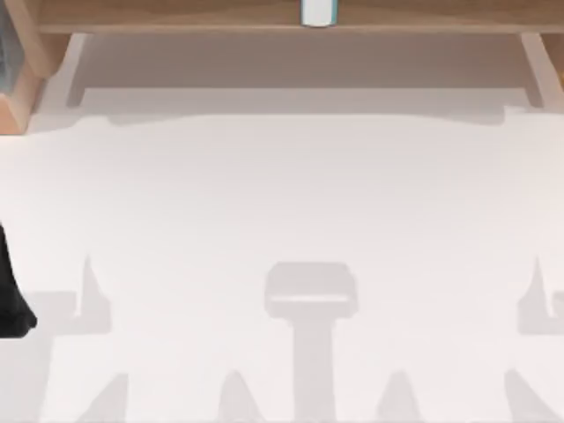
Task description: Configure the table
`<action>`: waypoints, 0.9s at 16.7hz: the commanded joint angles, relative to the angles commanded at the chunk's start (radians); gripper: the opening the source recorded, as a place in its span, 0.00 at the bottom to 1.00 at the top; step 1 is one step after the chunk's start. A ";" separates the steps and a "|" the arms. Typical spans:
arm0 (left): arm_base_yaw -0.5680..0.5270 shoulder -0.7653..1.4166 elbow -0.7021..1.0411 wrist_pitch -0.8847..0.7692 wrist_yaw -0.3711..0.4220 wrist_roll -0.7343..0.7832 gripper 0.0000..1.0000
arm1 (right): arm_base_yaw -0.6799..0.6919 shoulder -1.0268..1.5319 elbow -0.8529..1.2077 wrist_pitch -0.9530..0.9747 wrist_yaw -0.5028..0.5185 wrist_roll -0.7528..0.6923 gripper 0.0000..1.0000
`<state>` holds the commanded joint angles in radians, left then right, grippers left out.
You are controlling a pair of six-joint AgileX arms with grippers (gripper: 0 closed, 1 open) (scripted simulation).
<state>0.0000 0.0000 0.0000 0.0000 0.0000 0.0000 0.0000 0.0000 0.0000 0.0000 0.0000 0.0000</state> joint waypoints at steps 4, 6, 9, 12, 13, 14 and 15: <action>-0.008 0.030 0.025 0.009 -0.015 0.002 1.00 | 0.000 0.000 0.000 0.000 0.000 0.000 1.00; -0.029 0.103 0.083 0.033 -0.047 0.005 1.00 | 0.000 0.000 0.000 0.000 0.000 0.000 1.00; -0.088 0.290 0.227 0.093 -0.115 0.008 1.00 | 0.000 0.000 0.000 0.000 0.000 0.000 1.00; -0.173 0.553 0.422 0.178 -0.196 0.009 1.00 | 0.000 0.000 0.000 0.000 0.000 0.000 1.00; -0.205 0.653 0.495 0.210 -0.225 0.010 1.00 | 0.000 0.000 0.000 0.000 0.000 0.000 1.00; -0.239 0.758 0.571 0.243 -0.255 0.010 1.00 | 0.000 0.000 0.000 0.000 0.000 0.000 1.00; -0.274 0.867 0.648 0.278 -0.285 0.010 1.00 | 0.000 0.000 0.000 0.000 0.000 0.000 1.00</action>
<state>-0.2743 0.8668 0.6481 0.2776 -0.2845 0.0097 0.0000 0.0000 0.0000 0.0000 0.0000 0.0000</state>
